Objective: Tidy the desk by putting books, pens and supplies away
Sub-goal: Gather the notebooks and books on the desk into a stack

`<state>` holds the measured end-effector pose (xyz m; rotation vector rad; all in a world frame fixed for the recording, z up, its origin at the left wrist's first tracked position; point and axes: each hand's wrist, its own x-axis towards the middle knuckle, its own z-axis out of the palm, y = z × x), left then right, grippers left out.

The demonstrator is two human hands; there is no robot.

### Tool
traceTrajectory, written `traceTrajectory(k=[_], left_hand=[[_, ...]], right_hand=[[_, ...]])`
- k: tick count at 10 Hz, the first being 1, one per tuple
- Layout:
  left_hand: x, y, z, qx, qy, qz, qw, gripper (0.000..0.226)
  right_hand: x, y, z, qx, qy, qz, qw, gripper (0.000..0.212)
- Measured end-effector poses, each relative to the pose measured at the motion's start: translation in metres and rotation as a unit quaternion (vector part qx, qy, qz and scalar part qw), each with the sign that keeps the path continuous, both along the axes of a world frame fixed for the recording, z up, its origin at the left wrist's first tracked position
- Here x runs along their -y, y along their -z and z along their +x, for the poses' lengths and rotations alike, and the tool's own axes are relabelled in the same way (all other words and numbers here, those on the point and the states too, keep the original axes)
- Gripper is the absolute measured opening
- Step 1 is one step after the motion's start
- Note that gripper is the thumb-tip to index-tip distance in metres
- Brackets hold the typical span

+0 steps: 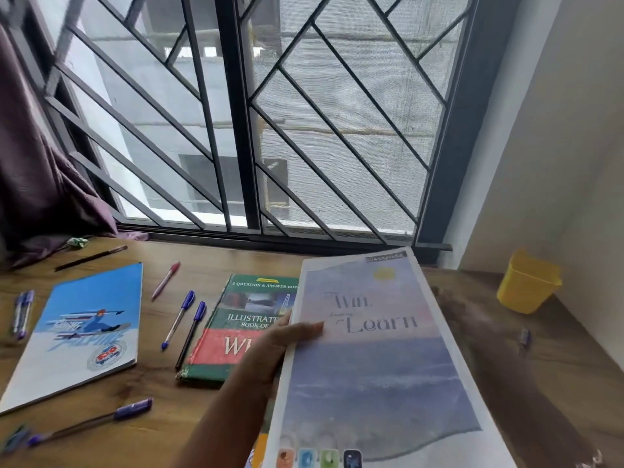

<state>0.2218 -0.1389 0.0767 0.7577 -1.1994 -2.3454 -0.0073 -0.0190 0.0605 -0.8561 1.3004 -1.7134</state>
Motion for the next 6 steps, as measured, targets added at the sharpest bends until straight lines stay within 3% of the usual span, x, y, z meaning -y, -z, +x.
traceTrajectory(k=[1,2,3,4,5,6], left_hand=[[-0.008,-0.002,0.007,-0.010,0.004,0.025,1.000,0.024],[-0.017,0.004,0.020,0.013,-0.029,0.035,0.999,0.017],[-0.024,0.006,0.040,0.032,-0.033,0.064,0.997,0.022],[-0.011,0.008,0.070,0.062,-0.083,0.044,0.994,0.035],[-0.004,0.003,0.093,0.059,-0.124,0.009,0.990,0.040],[0.021,-0.012,0.134,0.046,-0.194,0.002,0.980,0.036]], right_hand=[[-0.004,0.016,0.012,0.077,-0.070,0.081,0.991,0.076],[0.008,0.019,0.031,0.072,-0.089,0.137,0.984,0.063],[0.039,0.022,0.037,0.031,-0.115,0.193,0.974,0.109],[0.055,0.017,0.067,-0.007,-0.140,0.206,0.969,0.126],[0.069,0.016,0.087,0.076,-0.137,0.170,0.973,0.069],[0.107,0.022,0.103,0.103,-0.009,0.238,0.966,0.017]])
